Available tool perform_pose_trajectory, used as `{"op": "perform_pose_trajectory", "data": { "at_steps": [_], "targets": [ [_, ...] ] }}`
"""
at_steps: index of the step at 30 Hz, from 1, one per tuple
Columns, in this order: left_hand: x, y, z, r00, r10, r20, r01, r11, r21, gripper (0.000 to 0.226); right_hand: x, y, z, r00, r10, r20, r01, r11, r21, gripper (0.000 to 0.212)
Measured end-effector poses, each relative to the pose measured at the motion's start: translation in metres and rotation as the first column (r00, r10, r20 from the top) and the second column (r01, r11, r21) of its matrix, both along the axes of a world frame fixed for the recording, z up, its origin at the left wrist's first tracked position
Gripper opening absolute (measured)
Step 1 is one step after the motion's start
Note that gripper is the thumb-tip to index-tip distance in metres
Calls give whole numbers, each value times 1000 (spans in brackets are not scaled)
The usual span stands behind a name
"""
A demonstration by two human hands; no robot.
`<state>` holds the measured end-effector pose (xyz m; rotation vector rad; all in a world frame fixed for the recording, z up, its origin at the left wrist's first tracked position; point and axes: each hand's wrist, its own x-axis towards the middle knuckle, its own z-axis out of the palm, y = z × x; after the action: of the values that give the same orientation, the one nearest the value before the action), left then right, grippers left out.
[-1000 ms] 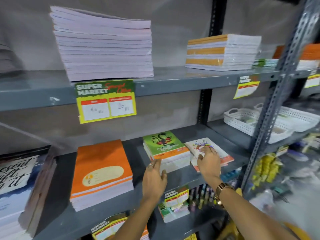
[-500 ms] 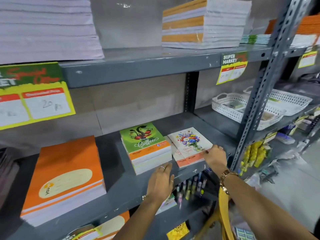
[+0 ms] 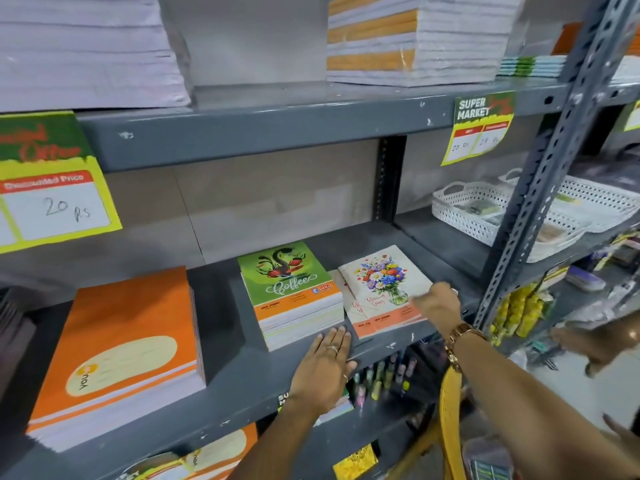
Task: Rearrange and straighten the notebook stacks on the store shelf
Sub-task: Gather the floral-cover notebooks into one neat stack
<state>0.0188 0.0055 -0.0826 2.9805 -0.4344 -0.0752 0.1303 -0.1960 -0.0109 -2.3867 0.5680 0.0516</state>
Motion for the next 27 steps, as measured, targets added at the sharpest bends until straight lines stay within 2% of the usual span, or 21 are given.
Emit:
{"op": "perform_pose_trajectory", "data": {
  "at_steps": [2,7,14,17,24,27],
  "targets": [
    [-1,2,0,1000,0,-6,0,1000,-1,56,-3,4,9,992,-80,99,71,993,89,46],
    [-11,14,2,1000,-8,-27,8,1000,17,58,-14,23,42,936,-150,318,122,987,107,30],
    [-38,47,13,997,-9,-77,9,1000,-1,61,-36,61,85,771,-290,567,153,949,276,19],
    [-49,63,16,996,-1,-87,1,1000,-1,60,-38,82,93,787,-250,564,90,951,296,20],
    [-67,88,15,997,40,-73,-43,998,-42,59,-38,140,73,905,-105,411,-30,951,308,32],
    [-71,94,13,996,54,-71,-58,996,-62,59,-36,154,57,949,-46,311,-77,926,370,35]
  ]
}}
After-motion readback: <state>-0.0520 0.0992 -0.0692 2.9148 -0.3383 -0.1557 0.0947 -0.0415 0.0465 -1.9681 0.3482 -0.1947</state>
